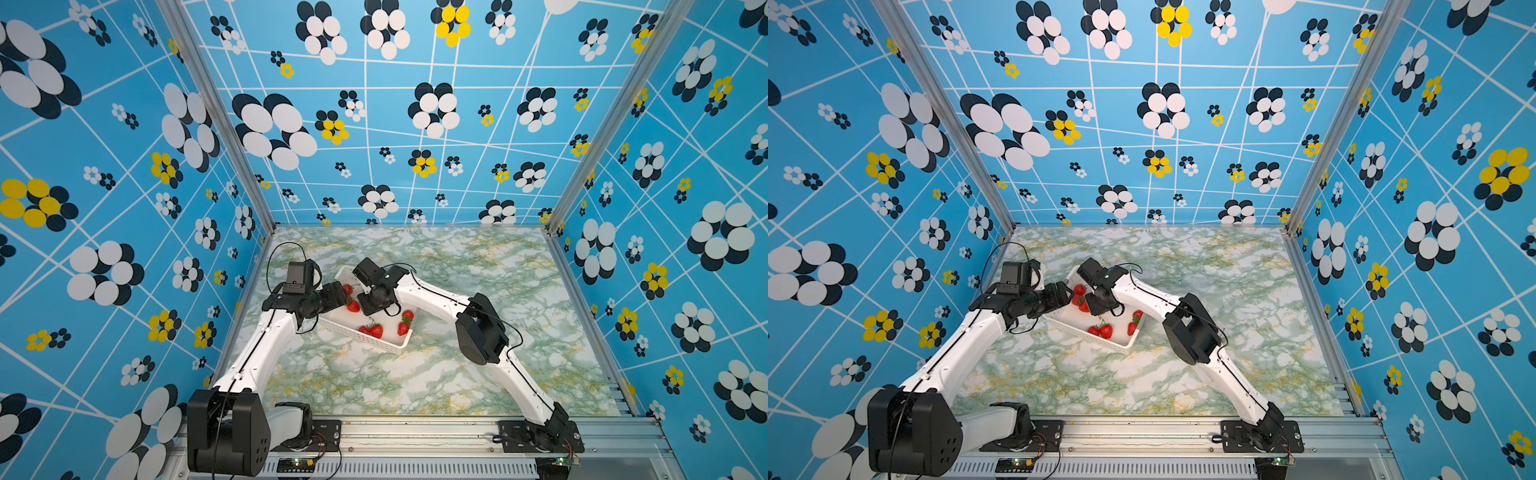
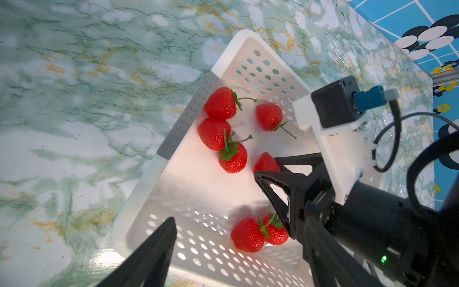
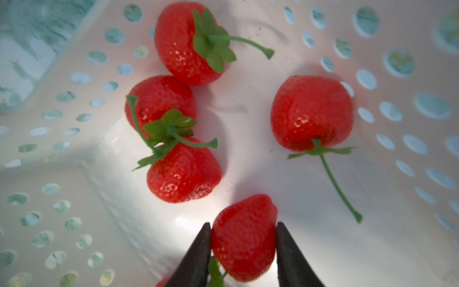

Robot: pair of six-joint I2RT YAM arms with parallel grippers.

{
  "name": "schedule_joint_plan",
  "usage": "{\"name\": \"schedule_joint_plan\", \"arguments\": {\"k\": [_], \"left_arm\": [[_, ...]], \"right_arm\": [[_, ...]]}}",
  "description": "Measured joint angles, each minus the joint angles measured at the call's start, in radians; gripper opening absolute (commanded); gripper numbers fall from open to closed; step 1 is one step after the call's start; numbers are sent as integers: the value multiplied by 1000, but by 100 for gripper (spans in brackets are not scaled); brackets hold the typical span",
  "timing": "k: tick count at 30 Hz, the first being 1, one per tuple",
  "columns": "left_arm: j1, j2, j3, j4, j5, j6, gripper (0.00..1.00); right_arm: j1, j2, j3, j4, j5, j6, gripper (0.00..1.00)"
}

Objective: Pack strawberries into containers
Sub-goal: Pick up the strawberry from the basket, then place the strawberry in the packing box.

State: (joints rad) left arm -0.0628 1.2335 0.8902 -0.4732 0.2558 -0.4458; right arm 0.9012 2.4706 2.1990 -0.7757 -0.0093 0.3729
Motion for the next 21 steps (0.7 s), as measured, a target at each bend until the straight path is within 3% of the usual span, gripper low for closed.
{"name": "schedule_joint_plan", "arguments": {"k": [13, 17, 21], "left_arm": [[-33, 0, 1, 0, 6, 0, 82], [-79, 6, 11, 0, 2, -7, 82], [-189, 34, 65, -5, -47, -6, 82]], "right_arm": [[-4, -136, -103, 2, 26, 1, 25], [-13, -251, -223, 18, 38, 5, 26], [-43, -428, -410, 41, 63, 21, 26]]}}
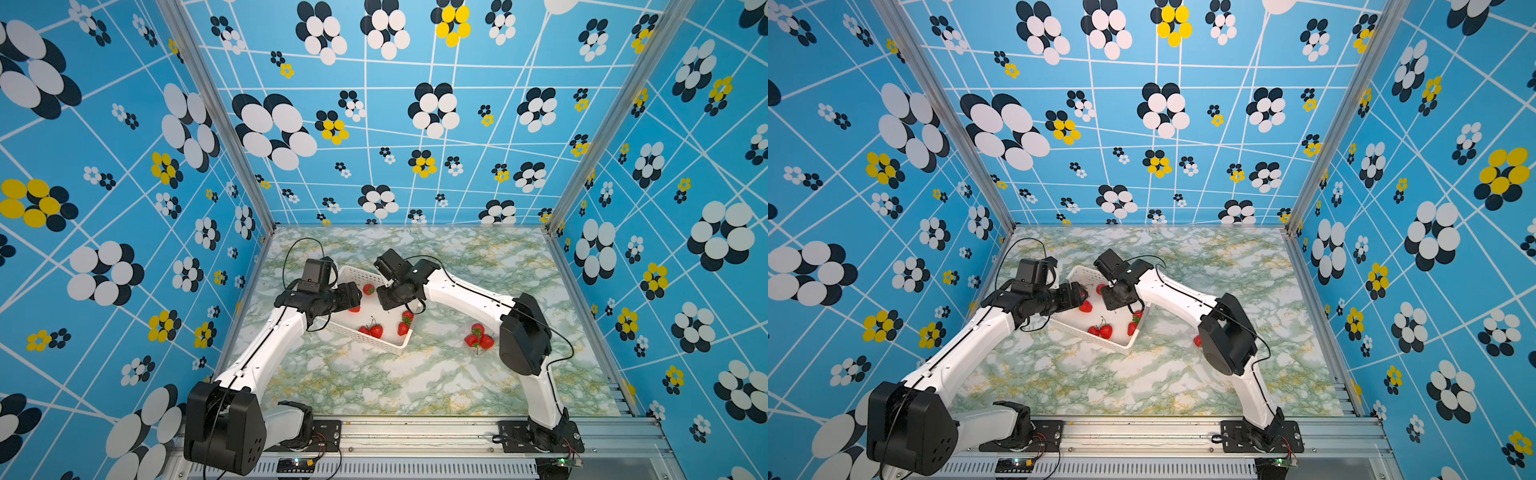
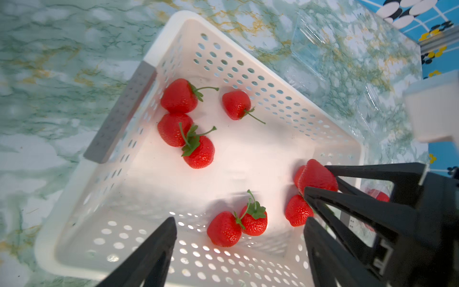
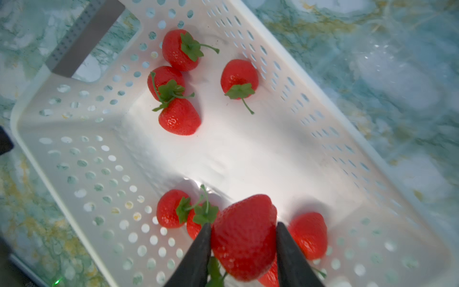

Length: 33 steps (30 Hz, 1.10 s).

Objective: Pack strawberries into containers
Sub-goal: Place the strawberry in the packing box.

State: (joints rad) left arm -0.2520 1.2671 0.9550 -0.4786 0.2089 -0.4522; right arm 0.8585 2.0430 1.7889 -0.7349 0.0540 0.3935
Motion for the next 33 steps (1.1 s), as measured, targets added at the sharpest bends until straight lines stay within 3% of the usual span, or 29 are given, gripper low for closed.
{"name": "schedule_joint_plan", "arguments": {"k": [9, 17, 24, 33], "left_arm": [[-237, 150, 173, 14, -34, -12, 82], [-422, 340, 348, 17, -40, -28, 82], [-530, 459, 445, 39, -21, -58, 81], [-586, 522, 446, 69, 18, -130, 81]], "right_arm": [[-79, -421, -461, 36, 109, 79, 27], [-145, -672, -764, 44, 147, 166, 27], [-189, -731, -900, 84, 147, 197, 28], [-207, -665, -919, 164, 135, 198, 28]]}}
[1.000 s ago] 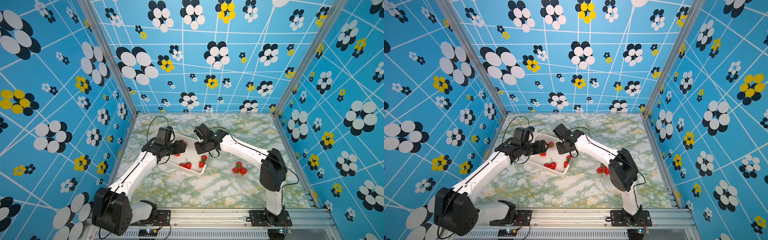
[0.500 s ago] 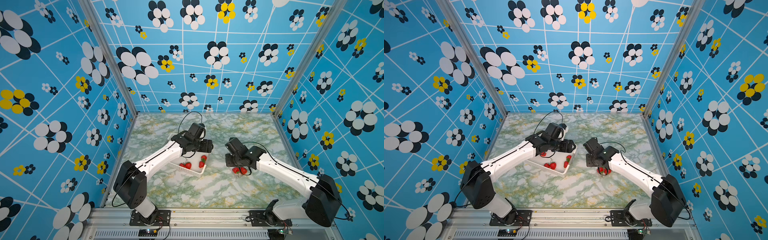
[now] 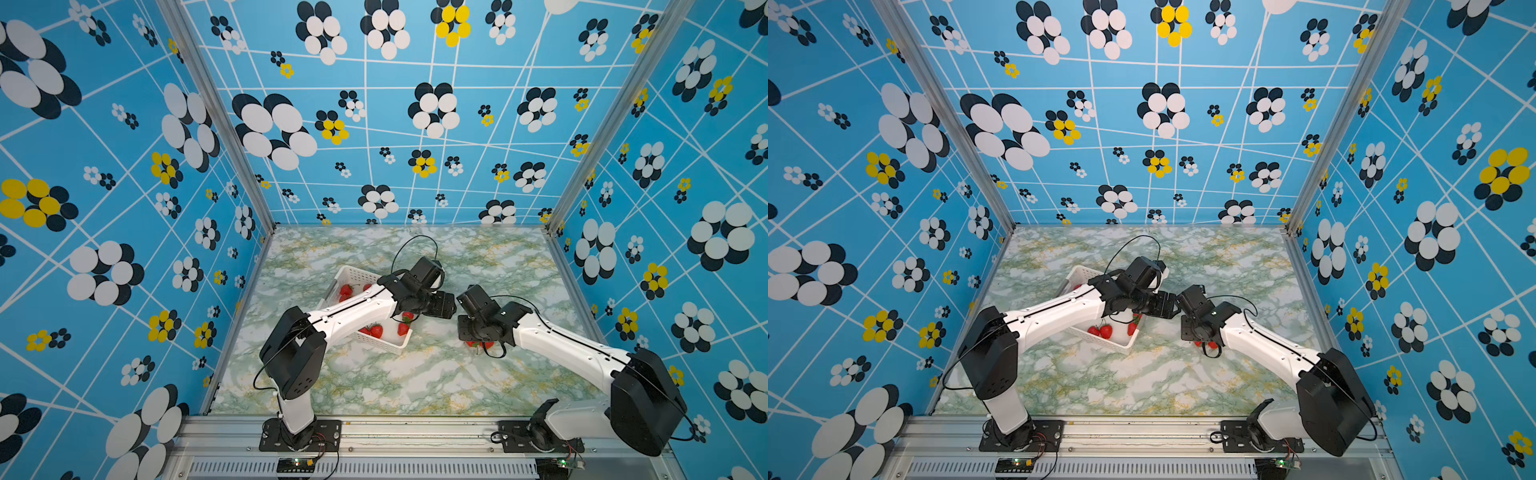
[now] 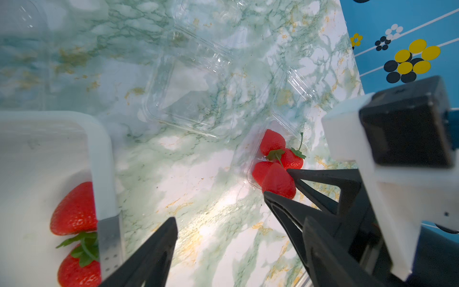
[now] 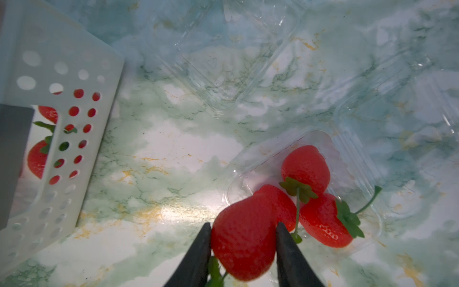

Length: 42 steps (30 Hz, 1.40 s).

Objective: Pack strawberries into containers
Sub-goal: Place the strawberry in the packing box.

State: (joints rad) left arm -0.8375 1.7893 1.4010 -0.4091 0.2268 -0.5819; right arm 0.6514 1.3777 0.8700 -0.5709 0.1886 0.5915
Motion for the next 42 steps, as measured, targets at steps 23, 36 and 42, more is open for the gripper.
{"name": "schedule_joint_plan", "arguments": {"k": [23, 36, 42], "left_arm": [[-29, 16, -46, 43, 24, -39, 81], [-30, 19, -46, 43, 24, -39, 81], [-35, 19, -61, 48, 24, -39, 81]], "right_arm": [[-35, 48, -56, 60, -15, 0, 34], [-40, 51, -56, 49, -13, -3, 59], [-40, 48, -55, 28, -12, -4, 59]]}}
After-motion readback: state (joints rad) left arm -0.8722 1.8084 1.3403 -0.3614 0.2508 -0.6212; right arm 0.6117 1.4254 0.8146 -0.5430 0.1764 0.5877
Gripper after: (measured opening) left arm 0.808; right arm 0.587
